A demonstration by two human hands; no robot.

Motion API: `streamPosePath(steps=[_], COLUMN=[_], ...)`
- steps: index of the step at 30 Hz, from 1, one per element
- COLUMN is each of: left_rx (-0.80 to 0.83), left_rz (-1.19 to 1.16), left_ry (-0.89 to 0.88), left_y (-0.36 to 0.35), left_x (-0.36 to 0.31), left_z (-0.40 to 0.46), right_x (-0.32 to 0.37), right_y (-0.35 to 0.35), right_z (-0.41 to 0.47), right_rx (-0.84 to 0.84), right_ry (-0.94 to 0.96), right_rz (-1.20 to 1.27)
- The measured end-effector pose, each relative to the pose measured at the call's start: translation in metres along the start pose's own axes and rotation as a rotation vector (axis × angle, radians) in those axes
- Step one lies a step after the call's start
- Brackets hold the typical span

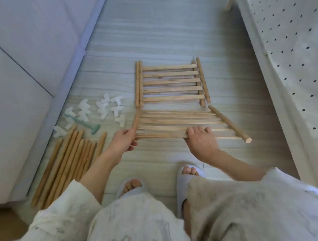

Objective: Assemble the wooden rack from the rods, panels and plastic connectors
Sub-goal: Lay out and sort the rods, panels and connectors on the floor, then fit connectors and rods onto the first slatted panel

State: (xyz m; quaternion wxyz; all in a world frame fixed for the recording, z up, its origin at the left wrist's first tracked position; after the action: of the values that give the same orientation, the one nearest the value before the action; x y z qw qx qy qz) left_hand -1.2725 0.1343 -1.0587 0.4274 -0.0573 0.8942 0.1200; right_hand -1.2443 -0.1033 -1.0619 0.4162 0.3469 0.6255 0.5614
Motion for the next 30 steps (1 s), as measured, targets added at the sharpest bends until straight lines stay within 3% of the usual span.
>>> streamPosePath(steps=[6, 12, 18, 30], left_rx=[-0.015, -0.033, -0.062, 0.011], left_rz=[0.046, 0.089, 0.170, 0.320], left_ry=[-0.010, -0.023, -0.036, -0.005], left_y=[0.006, 0.007, -0.003, -0.022], left_x=[0.027, 0.040, 0.048, 0.075], left_z=[-0.029, -0.003, 0.041, 0.100], right_x=[0.016, 0.017, 0.010, 0.001], right_y=[-0.005, -0.030, -0.063, -0.139], right_z=[-0.019, -0.003, 0.017, 0.057], right_rx=[0.140, 0.242, 0.116, 0.477], right_ry=[0.052, 0.093, 0.084, -0.027], right_rz=[0.065, 0.076, 0.117, 0.336])
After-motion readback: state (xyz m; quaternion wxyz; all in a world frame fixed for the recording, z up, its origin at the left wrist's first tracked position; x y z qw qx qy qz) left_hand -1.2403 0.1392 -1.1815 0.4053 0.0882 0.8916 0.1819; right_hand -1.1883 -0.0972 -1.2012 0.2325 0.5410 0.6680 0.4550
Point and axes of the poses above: each hand's wrist, its own z-axis towards the middle knuckle, its own y-axis out of the back of the hand, x = y × z, the point moved 5 cm from there along z, towards the middle knuckle, and after that the axes turned 6 degrees about -z, right-handed, at the moved point
